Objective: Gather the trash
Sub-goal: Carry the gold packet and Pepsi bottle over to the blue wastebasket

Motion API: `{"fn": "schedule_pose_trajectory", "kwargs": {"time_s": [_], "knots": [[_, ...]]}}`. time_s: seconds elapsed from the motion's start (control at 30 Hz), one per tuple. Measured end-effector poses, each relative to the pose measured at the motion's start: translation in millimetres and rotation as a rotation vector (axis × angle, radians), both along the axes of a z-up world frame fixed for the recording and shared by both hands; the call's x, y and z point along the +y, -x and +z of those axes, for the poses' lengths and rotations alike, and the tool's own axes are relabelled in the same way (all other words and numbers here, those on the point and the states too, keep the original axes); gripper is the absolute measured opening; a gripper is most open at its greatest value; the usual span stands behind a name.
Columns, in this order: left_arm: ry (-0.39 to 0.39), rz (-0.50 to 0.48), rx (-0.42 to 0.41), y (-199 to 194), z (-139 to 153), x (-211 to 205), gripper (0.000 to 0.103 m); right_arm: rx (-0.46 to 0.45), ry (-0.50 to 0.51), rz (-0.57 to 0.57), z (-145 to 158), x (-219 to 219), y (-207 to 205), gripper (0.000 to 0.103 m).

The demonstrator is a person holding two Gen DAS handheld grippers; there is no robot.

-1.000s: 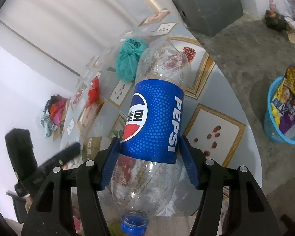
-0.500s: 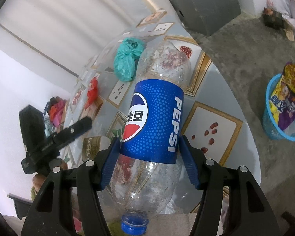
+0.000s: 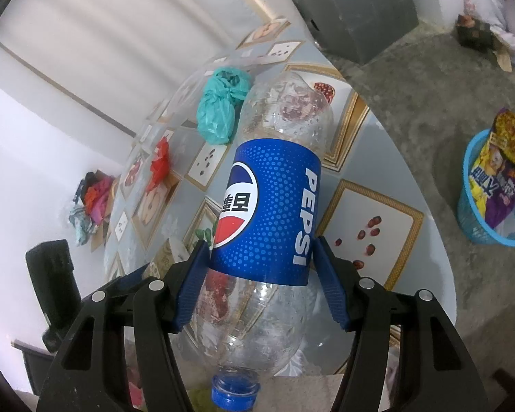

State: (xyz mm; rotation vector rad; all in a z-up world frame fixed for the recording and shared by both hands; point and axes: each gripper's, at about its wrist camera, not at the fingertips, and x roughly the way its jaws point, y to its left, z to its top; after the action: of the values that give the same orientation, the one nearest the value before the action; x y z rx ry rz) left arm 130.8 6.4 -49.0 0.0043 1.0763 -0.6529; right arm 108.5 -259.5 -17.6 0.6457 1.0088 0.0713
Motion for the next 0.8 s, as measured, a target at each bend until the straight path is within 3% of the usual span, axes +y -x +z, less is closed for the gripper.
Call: {"fn": "schedule_pose_trajectory", "kwargs": {"time_s": [0.07,0.27,0.57,0.8], "knots": [[-0.079,-0.038,-0.059,6,1,-10,0.073,0.001,-0.008,-0.002,0,-1,0,0.058],[-0.145,-0.060,-0.097,14,-5,-17,0.072,-0.001,-0.053,-0.005,-2,-5,4,0.056],[-0.107,-0.031,-0.067,9,0,-15,0.068,-0.027,-0.138,-0.032,2,-18,15,0.056],[-0.021,-0.062,-0.073,6,27,-29,0.068,-0.096,-0.203,-0.082,15,-37,34,0.056]]}}
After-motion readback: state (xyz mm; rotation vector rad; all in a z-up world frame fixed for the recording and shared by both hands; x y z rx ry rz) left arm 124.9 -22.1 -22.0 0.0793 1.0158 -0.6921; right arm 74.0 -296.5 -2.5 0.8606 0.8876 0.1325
